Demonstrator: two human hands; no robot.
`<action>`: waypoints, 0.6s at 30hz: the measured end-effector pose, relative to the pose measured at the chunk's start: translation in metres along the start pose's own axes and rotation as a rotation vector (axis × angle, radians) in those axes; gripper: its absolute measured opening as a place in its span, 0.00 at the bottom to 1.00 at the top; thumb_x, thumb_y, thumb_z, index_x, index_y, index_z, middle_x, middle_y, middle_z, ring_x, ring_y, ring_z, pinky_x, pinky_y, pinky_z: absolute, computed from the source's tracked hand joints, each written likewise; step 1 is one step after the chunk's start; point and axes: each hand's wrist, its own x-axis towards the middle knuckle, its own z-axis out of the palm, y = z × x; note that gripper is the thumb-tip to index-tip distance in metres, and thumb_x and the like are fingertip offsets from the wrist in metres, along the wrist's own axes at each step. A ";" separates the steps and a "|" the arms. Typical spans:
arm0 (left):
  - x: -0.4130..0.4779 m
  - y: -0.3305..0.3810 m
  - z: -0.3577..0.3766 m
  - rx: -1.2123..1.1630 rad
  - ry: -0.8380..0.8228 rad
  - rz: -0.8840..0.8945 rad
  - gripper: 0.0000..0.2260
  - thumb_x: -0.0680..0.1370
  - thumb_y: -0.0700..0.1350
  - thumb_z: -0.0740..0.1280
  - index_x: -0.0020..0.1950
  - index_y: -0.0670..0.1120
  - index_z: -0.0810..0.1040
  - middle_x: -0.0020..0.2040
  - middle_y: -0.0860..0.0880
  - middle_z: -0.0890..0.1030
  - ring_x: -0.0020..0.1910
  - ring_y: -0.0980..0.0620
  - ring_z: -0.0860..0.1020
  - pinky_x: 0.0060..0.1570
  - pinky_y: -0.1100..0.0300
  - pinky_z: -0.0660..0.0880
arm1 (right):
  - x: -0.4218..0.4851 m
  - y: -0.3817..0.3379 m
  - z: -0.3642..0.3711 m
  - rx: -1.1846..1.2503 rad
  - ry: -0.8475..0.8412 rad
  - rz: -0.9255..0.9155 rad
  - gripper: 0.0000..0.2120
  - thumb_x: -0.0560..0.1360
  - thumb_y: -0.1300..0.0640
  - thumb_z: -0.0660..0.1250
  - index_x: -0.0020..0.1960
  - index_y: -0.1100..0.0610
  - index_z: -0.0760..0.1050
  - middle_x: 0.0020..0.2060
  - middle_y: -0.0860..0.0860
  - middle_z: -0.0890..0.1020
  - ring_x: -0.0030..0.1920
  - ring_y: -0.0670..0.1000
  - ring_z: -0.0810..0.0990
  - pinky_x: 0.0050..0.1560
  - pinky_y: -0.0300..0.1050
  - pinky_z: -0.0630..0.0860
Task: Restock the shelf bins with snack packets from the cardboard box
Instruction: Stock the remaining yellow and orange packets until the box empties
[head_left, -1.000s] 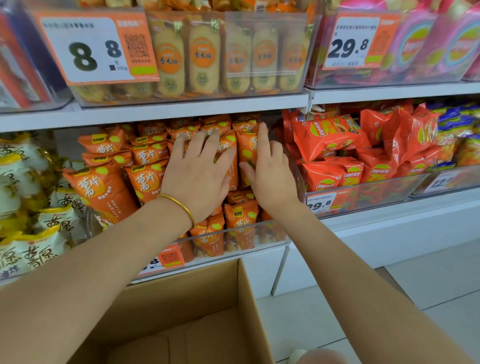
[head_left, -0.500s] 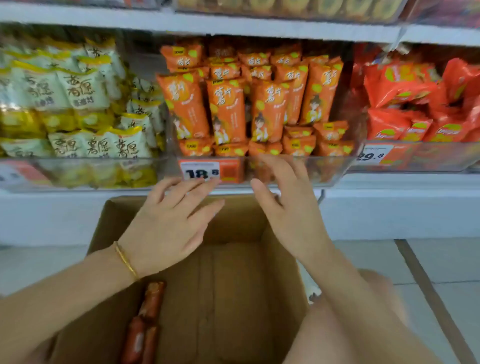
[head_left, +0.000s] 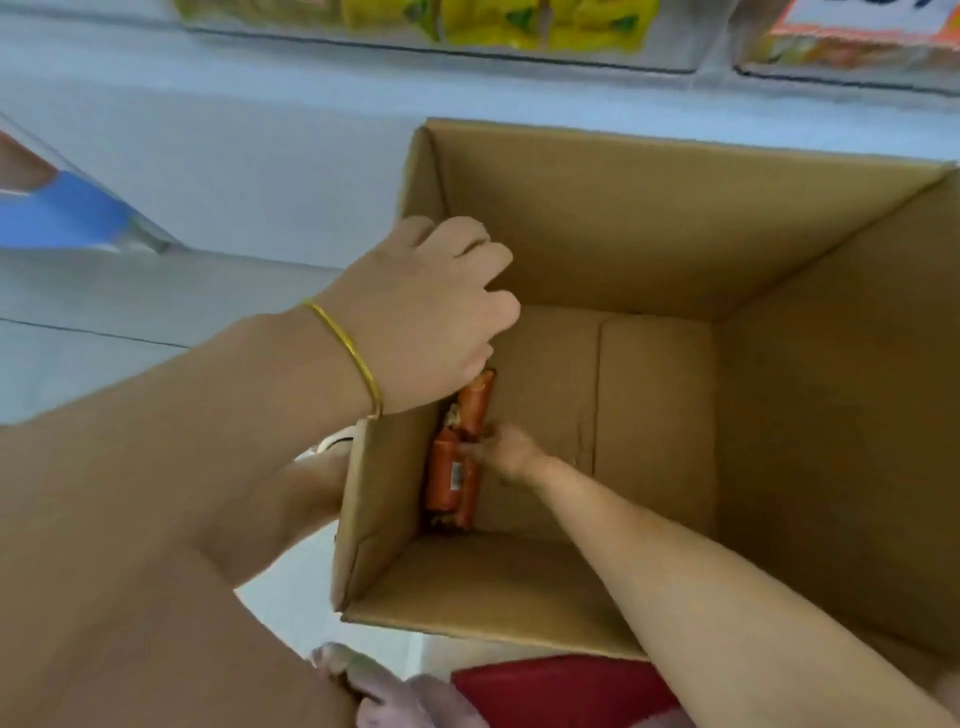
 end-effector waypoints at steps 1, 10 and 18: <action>-0.005 -0.003 -0.001 -0.005 0.013 -0.008 0.22 0.71 0.51 0.52 0.47 0.45 0.83 0.55 0.40 0.80 0.58 0.37 0.75 0.50 0.43 0.74 | 0.009 0.000 0.014 0.070 -0.012 0.039 0.22 0.79 0.57 0.65 0.71 0.59 0.66 0.67 0.57 0.73 0.67 0.56 0.72 0.59 0.43 0.69; -0.027 -0.019 0.003 -0.038 0.042 -0.113 0.21 0.71 0.49 0.51 0.45 0.44 0.82 0.52 0.41 0.80 0.56 0.38 0.76 0.47 0.45 0.76 | 0.063 0.011 0.058 0.218 0.086 0.201 0.18 0.73 0.60 0.71 0.60 0.58 0.70 0.45 0.53 0.78 0.37 0.50 0.76 0.35 0.43 0.74; -0.028 -0.023 -0.002 -0.082 0.031 -0.116 0.21 0.72 0.49 0.52 0.47 0.42 0.82 0.55 0.39 0.80 0.57 0.37 0.77 0.47 0.43 0.76 | 0.069 0.005 -0.010 0.590 0.104 0.093 0.24 0.74 0.55 0.70 0.67 0.59 0.68 0.60 0.55 0.78 0.55 0.53 0.79 0.47 0.44 0.77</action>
